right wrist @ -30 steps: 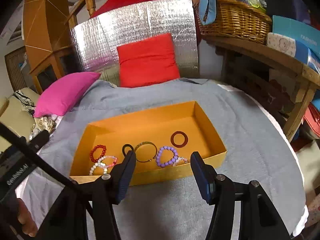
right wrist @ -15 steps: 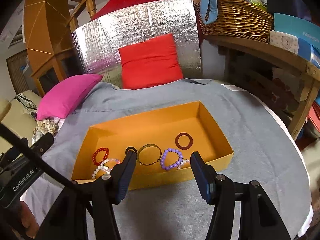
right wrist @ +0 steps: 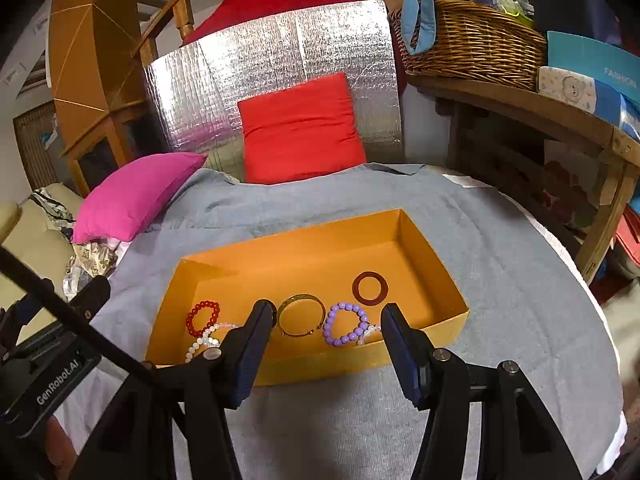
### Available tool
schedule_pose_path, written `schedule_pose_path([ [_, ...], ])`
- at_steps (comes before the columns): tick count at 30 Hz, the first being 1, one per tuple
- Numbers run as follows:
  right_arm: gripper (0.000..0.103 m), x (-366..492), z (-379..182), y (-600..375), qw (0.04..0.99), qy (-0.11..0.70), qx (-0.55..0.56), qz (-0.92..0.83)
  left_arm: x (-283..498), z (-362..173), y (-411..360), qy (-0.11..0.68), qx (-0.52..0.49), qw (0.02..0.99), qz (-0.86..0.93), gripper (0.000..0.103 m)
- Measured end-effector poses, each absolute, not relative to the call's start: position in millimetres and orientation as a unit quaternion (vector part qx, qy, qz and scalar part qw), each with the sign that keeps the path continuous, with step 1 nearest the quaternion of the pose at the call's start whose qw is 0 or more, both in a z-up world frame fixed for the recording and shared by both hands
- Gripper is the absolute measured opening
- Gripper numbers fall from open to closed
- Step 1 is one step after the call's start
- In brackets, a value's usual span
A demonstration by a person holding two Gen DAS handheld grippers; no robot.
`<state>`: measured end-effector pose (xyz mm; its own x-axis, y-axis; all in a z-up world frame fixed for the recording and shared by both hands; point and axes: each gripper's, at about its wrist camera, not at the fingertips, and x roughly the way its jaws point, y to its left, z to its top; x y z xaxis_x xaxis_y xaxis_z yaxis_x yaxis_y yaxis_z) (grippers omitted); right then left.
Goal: Organize jewelry
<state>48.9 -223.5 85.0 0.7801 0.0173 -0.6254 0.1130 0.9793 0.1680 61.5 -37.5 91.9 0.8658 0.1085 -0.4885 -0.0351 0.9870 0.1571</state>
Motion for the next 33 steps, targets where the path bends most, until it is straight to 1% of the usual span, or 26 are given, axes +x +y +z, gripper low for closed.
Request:
schedule_pose_path([
  [33, 0.061, 45.2, 87.4, -227.2, 0.939, 0.33, 0.091, -0.036, 59.2, 93.6, -42.0, 0.259, 0.07, 0.963, 0.023, 0.087],
])
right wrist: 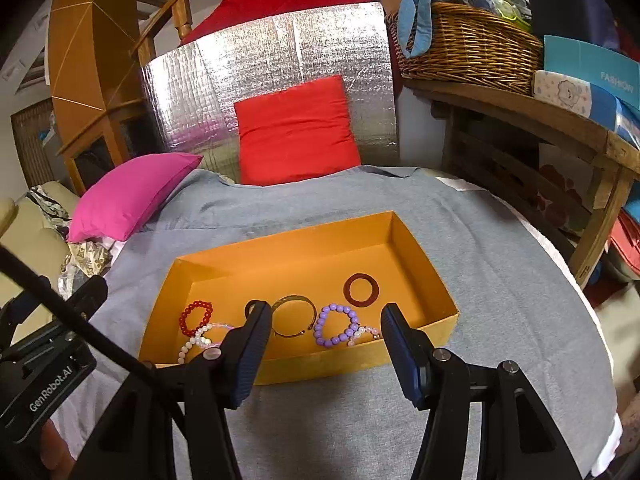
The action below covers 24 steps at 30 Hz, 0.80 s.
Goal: Organize jewelry
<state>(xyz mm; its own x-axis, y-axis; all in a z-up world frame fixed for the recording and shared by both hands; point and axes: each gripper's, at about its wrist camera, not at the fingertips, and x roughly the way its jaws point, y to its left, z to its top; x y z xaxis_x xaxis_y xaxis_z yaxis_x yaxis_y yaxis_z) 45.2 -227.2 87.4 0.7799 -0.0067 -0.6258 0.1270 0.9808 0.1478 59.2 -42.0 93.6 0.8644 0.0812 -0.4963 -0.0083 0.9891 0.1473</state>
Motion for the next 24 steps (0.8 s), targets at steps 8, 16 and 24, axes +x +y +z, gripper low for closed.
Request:
schedule_pose_path([
  [8, 0.061, 45.5, 87.1, -225.7, 0.939, 0.33, 0.086, -0.038, 59.8, 92.9, -40.0, 0.261, 0.068, 0.963, 0.019, 0.087],
  [16, 0.061, 48.9, 83.2, -223.6, 0.938, 0.335, 0.084, -0.038, 62.3, 90.5, -37.9, 0.266, 0.067, 0.961, 0.019, 0.087],
  [24, 0.061, 55.0, 79.7, -222.1, 0.936, 0.339, 0.082, -0.036, 68.2, 86.1, -35.3, 0.273, 0.065, 0.96, 0.018, 0.087],
])
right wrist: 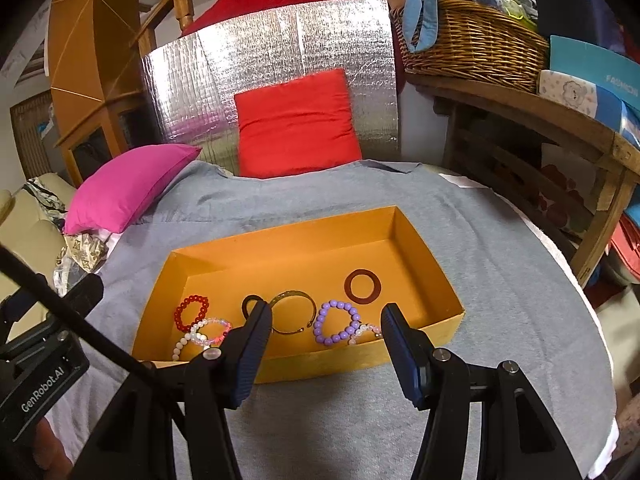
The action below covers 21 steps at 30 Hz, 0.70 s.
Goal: Organize jewelry
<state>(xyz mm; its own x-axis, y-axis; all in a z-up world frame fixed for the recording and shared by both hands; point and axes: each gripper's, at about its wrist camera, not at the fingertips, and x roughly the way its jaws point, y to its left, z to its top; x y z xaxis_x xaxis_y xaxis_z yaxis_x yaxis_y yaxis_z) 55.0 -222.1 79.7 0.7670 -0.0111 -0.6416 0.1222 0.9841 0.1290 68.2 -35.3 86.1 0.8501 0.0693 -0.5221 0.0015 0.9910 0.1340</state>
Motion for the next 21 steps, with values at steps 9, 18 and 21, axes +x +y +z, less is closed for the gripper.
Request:
schedule_pose_path([
  [9, 0.061, 61, 74, -221, 0.934, 0.346, 0.083, -0.036, 79, 78, -34, 0.285, 0.063, 0.956, 0.015, 0.087],
  [18, 0.061, 72, 69, -220, 0.93, 0.356, 0.081, -0.036, 93, 67, -30, 0.301, 0.062, 0.952, 0.018, 0.087],
  [21, 0.061, 76, 68, -220, 0.929, 0.36, 0.082, -0.036, 96, 63, -30, 0.306, 0.063, 0.95, 0.018, 0.087],
])
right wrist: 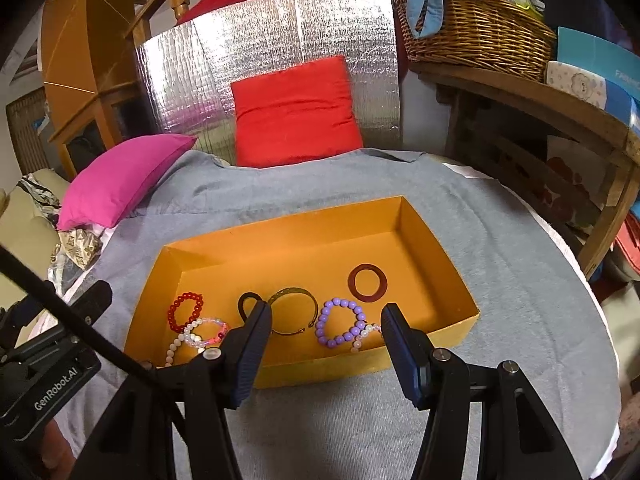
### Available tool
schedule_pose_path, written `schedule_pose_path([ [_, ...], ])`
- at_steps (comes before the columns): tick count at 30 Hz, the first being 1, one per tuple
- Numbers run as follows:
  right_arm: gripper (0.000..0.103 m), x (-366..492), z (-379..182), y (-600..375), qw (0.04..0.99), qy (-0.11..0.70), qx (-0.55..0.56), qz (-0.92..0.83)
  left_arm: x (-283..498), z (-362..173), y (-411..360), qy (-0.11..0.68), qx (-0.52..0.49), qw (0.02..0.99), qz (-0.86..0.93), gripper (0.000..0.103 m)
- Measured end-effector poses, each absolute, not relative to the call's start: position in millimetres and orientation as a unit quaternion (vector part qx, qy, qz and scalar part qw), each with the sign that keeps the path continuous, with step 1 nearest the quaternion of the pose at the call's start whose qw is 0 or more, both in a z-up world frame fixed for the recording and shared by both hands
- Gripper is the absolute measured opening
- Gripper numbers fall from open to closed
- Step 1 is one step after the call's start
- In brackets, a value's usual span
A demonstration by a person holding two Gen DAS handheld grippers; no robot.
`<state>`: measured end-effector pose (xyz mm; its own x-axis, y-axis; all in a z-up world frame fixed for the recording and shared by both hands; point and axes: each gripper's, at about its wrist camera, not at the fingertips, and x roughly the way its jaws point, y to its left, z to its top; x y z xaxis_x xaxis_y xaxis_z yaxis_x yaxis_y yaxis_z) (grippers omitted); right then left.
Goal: Organize jewelry
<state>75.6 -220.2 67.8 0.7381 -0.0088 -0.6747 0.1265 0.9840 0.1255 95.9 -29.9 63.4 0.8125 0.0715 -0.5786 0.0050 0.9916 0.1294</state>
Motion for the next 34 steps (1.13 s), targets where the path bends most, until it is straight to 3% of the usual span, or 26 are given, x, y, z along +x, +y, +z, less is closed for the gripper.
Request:
schedule_pose_path([
  [32, 0.061, 94, 56, -216, 0.922, 0.379, 0.076, -0.022, 99, 48, -29, 0.323, 0.075, 0.944, -0.001, 0.087],
  [34, 0.065, 81, 56, -223, 0.924, 0.373, 0.081, -0.017, 93, 47, -29, 0.327, 0.078, 0.942, -0.01, 0.087],
])
